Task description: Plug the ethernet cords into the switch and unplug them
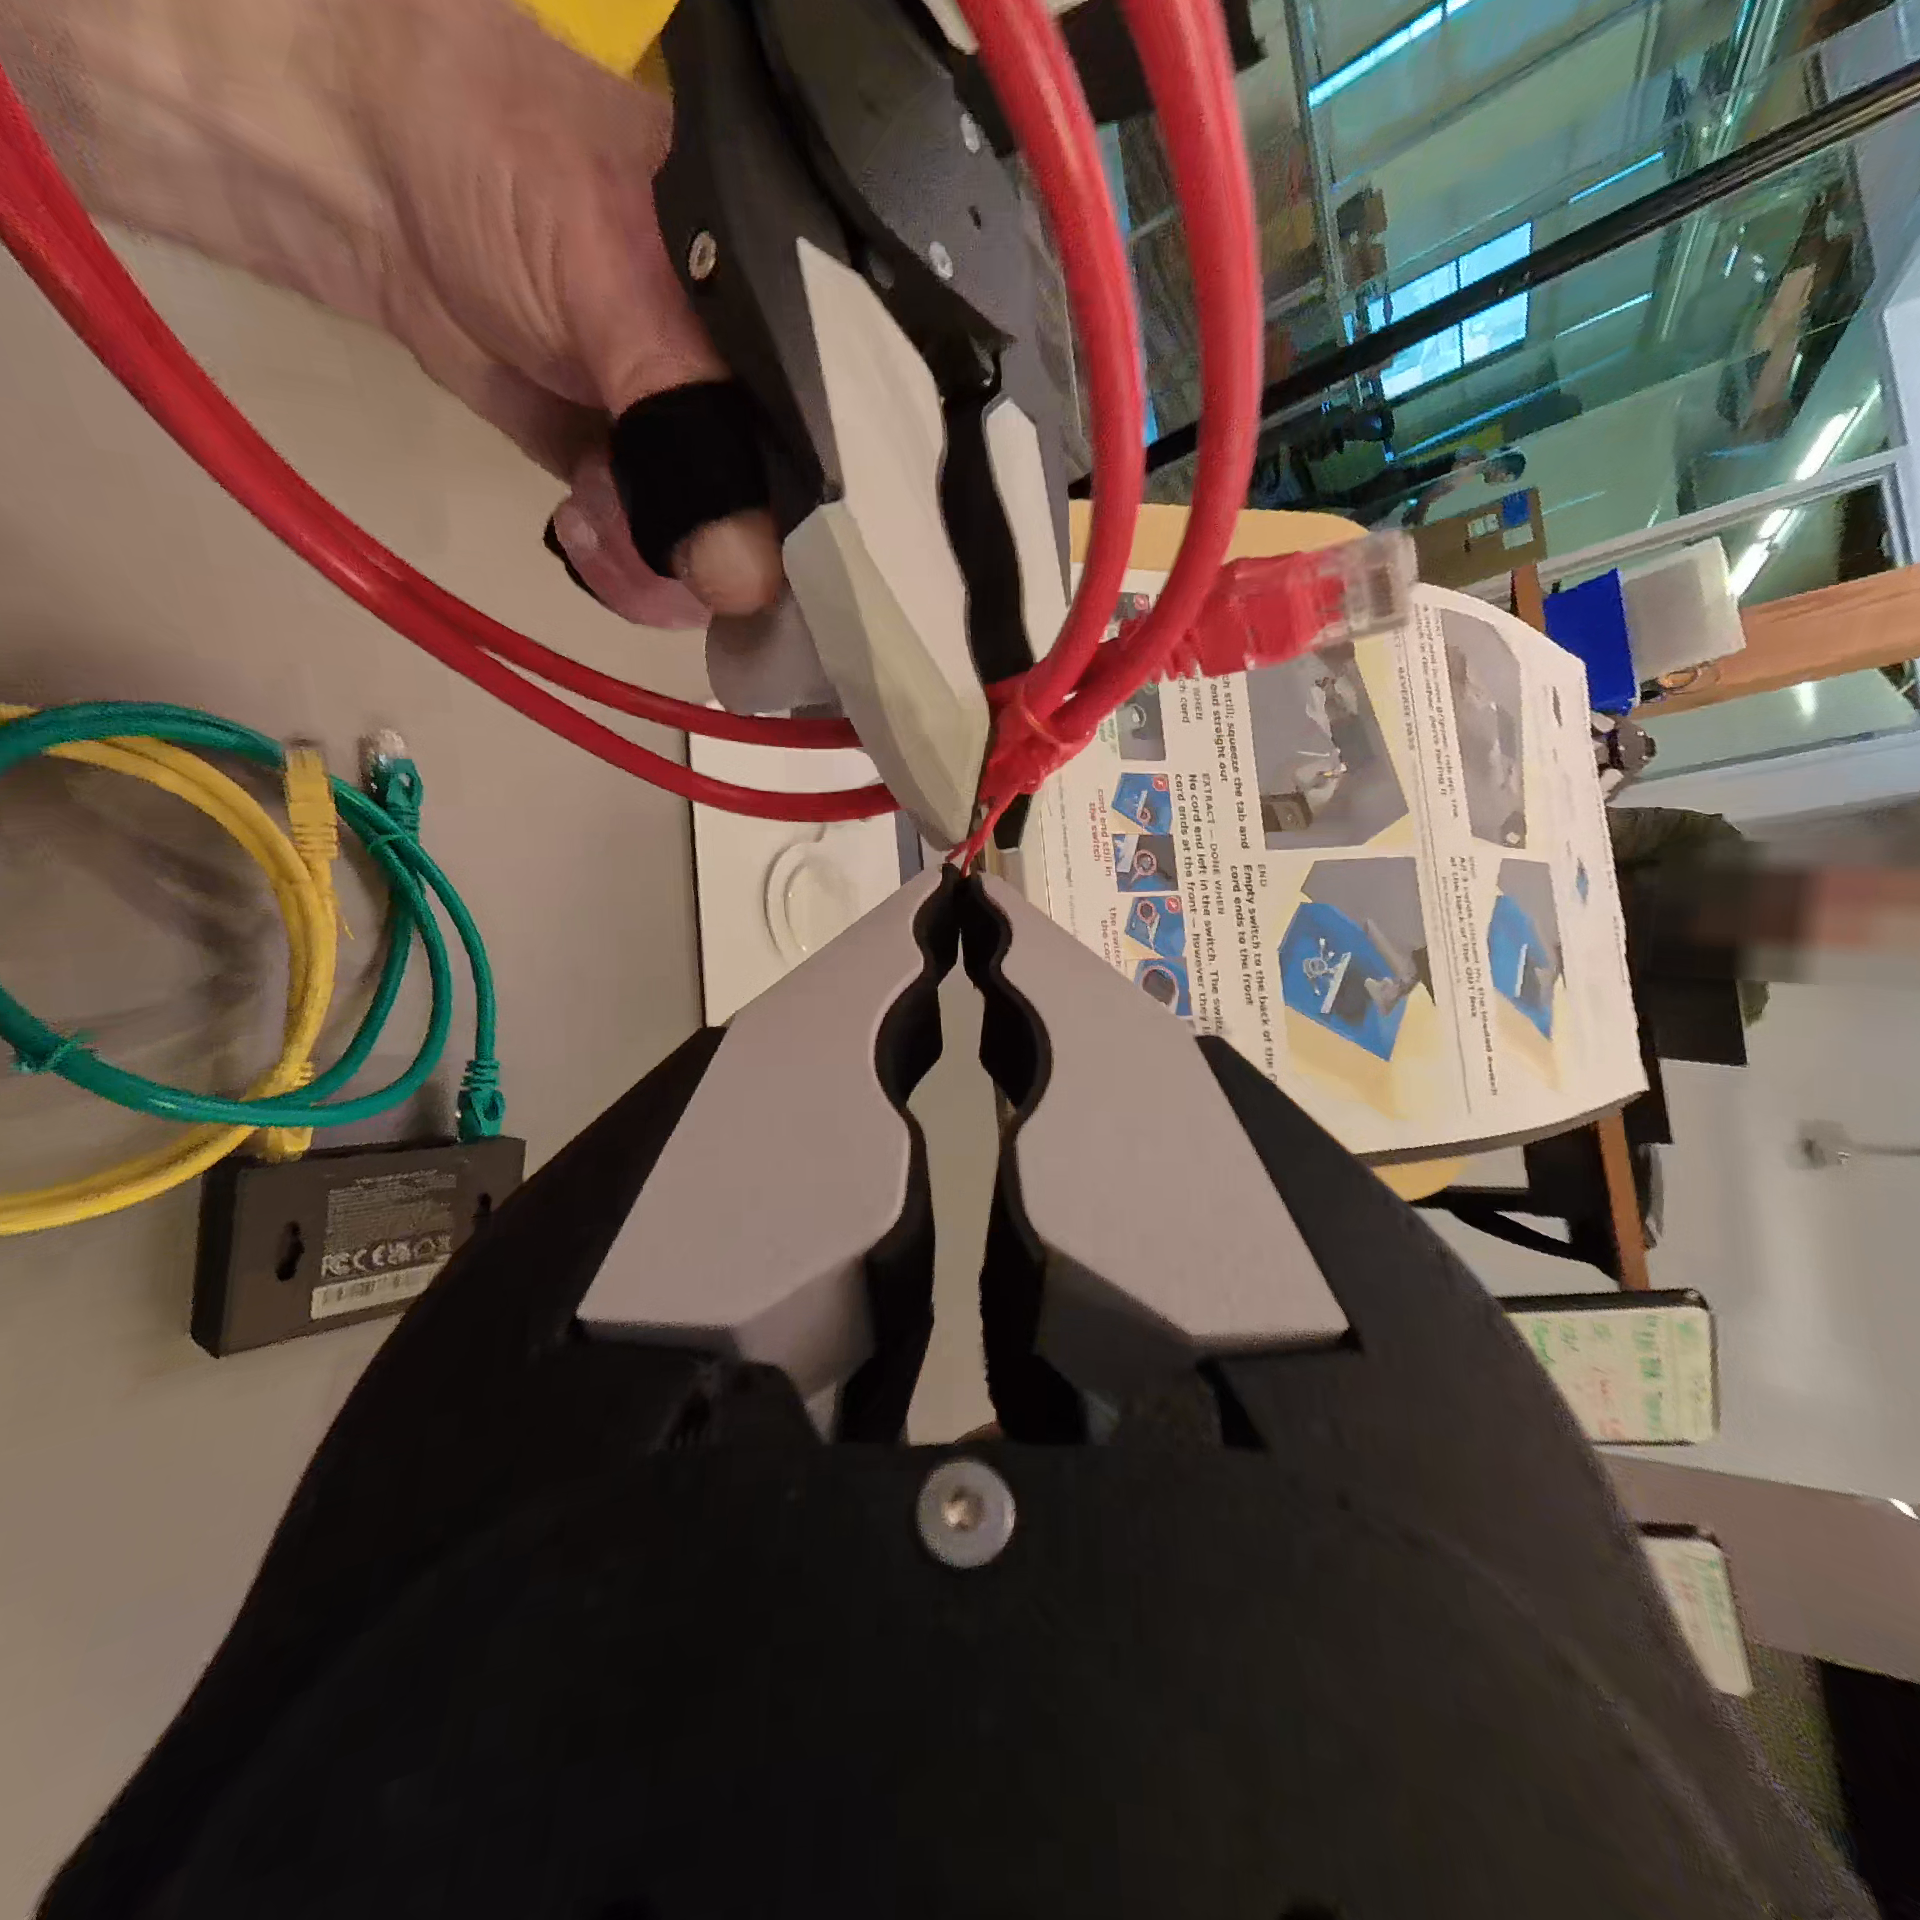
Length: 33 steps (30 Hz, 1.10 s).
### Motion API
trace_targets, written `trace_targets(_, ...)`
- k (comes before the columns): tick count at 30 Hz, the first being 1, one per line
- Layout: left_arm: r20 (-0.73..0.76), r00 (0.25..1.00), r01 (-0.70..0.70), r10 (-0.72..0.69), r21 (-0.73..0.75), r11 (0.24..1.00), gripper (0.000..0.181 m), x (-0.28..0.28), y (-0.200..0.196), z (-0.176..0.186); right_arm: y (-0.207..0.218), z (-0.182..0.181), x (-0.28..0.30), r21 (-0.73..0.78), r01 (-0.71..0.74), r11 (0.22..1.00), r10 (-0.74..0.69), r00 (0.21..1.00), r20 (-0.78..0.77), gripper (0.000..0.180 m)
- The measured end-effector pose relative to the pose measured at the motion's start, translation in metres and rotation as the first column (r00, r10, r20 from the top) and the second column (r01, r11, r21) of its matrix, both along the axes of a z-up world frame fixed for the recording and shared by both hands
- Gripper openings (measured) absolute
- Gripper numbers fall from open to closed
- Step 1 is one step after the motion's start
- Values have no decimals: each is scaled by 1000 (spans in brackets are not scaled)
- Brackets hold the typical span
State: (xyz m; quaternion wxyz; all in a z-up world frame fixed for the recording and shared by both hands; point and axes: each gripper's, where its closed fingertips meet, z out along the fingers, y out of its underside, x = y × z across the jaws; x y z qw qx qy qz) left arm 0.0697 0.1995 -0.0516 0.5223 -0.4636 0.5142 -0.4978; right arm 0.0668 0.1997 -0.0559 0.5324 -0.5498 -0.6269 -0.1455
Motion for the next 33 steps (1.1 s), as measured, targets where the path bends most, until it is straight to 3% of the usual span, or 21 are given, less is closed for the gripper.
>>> trace_targets(2,7,1000,-4,4,0,1000,21,1,0,0,0,2,2,-21,-2,1000,2,999,-32,0)
trace_targets(5,26,999,-28,27,30,999,20,-1,3,3,-5,13,2,-143,-62,988,31,976,-214,0)
trace_targets(8,27,999,-37,35,85,996,21,-3,-1,6,-11,17,2,-336,-187,923,27,903,-429,19)
trace_targets(13,56,998,-50,42,141,989,21,-4,-6,12,-22,22,-5,-512,-532,674,2,695,-719,21)
trace_targets(16,64,997,-51,41,161,986,21,-4,-8,14,-29,28,-6,-504,-708,495,-29,566,-824,13)
trace_targets(18,64,997,-49,39,167,985,21,-5,-9,14,-29,31,-5,-473,-775,420,-51,500,-864,9)
trace_targets(23,69,997,-55,44,169,984,21,-6,-8,15,-32,31,-6,-453,-813,366,-49,470,-881,5)
trace_targets(28,65,997,-56,45,172,984,21,-6,-9,15,-31,30,-8,-466,-776,425,-24,505,-863,0)
trace_targets(33,65,997,-58,47,173,983,21,-6,-9,16,-32,28,-9,-486,-746,455,-12,540,-841,6)
